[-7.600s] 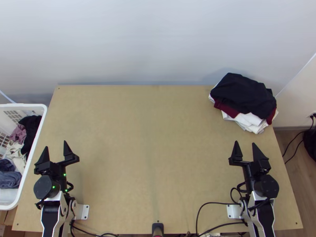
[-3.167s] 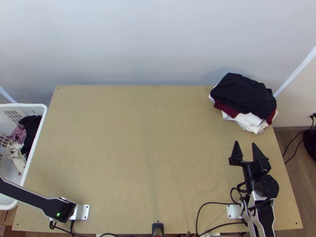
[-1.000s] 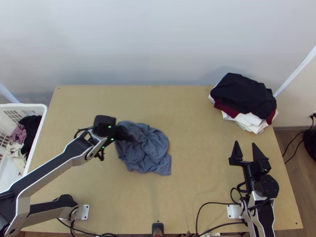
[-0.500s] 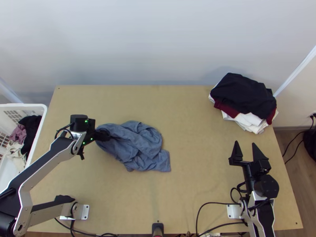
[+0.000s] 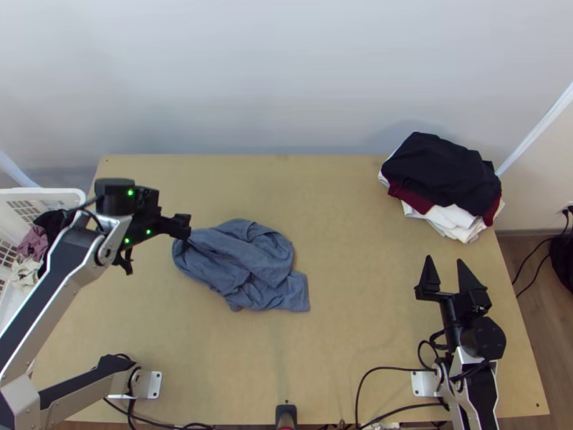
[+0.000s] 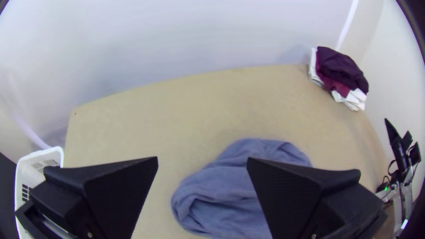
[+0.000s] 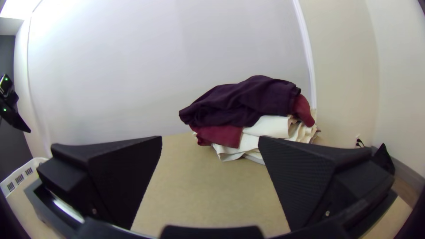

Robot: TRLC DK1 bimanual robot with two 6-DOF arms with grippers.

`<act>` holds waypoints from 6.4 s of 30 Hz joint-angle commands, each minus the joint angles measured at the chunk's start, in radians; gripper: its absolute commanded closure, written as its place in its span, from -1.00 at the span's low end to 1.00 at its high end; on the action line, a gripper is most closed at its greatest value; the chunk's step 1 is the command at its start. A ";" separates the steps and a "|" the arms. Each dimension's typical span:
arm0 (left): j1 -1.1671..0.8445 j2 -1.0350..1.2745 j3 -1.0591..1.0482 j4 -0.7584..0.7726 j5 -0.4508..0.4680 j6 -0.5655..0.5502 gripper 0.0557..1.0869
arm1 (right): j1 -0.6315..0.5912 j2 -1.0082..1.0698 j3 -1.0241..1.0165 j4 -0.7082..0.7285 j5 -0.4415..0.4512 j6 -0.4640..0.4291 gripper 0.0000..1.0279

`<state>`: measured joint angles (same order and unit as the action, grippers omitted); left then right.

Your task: Fold the t-shirt

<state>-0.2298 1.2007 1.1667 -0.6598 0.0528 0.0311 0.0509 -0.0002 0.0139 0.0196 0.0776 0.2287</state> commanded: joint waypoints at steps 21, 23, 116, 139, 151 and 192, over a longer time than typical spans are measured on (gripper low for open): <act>-0.269 0.510 0.395 -0.278 0.019 -0.109 -0.47 | -0.003 -0.003 -0.006 -0.018 0.001 0.011 -0.91; -0.292 0.540 0.418 -0.264 0.010 -0.122 -0.47 | -0.003 -0.003 -0.006 -0.020 0.001 0.011 -0.91; -0.117 0.208 1.084 -0.049 -0.613 0.006 0.92 | 0.026 -0.004 0.008 -0.014 -0.016 -0.040 -0.91; -0.569 0.511 0.835 -0.058 -0.659 -0.192 0.92 | -0.022 0.263 0.584 -0.288 -0.018 -0.166 -0.91; -0.715 0.772 0.824 -0.014 -0.513 -0.243 0.92 | 0.001 0.517 0.946 -0.423 -0.019 -0.155 -0.91; -0.661 1.024 1.100 0.279 -0.508 -0.123 -0.92 | 0.257 0.733 1.041 -0.685 -0.021 -0.121 -0.91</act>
<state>-0.9394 2.2829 2.2414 -0.3691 -0.4263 -0.1253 0.2890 0.7395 1.0283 -0.6544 0.0589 0.0856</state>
